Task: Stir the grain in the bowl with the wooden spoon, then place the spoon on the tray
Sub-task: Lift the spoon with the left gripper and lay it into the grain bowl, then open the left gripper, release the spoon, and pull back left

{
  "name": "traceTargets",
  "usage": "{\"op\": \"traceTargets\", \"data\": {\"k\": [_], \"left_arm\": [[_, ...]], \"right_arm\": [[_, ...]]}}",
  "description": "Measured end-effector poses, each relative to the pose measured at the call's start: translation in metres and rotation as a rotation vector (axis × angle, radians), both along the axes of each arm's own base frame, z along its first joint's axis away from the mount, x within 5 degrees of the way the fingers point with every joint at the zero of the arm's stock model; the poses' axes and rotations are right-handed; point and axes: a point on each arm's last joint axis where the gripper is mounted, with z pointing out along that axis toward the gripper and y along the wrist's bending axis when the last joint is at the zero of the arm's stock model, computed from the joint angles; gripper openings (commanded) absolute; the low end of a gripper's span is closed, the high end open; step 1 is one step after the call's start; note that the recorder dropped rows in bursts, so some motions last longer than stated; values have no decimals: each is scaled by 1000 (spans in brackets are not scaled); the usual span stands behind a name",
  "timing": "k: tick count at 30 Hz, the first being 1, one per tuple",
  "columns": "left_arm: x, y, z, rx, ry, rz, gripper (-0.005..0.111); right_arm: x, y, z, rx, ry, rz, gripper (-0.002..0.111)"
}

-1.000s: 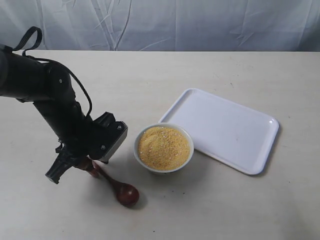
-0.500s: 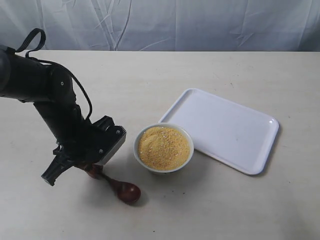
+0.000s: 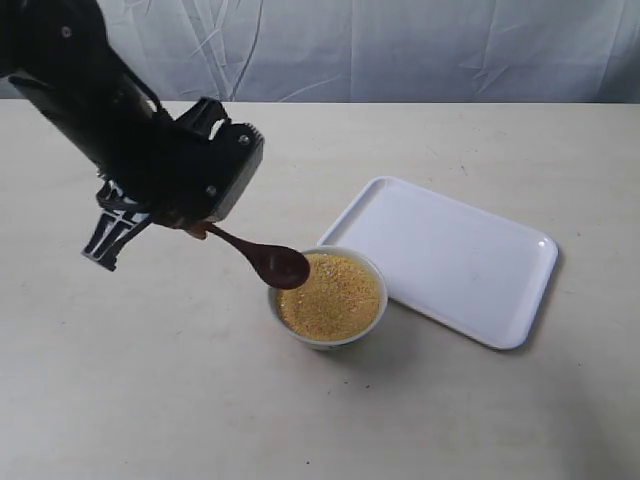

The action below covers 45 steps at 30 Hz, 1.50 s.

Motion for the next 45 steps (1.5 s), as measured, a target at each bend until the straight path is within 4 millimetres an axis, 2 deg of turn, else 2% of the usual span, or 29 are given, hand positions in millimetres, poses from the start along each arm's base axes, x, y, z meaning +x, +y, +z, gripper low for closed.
{"op": "traceTargets", "data": {"k": [4,11,20,26,31,34,42,45], "left_arm": [[9,-22,-13,60,-8,2,0],[20,-50,-41,90,18,16,0],[22,-61,-58,47,47,63,0],[21,-63,-58,11,72,89,2],[20,-64,-57,-2,78,96,28],[20,-64,-57,-2,78,96,37],[20,-64,-57,-4,77,98,38],[19,-63,-47,-34,71,151,38]], "right_arm": [[0,0,0,0,0,0,0],[0,0,0,0,0,0,0],[0,0,0,2,0,-1,0],[0,0,0,2,0,-1,0],[0,0,0,0,0,0,0],[0,0,0,0,0,0,0],[0,0,0,2,0,-1,0],[0,0,0,2,0,-1,0]]}}
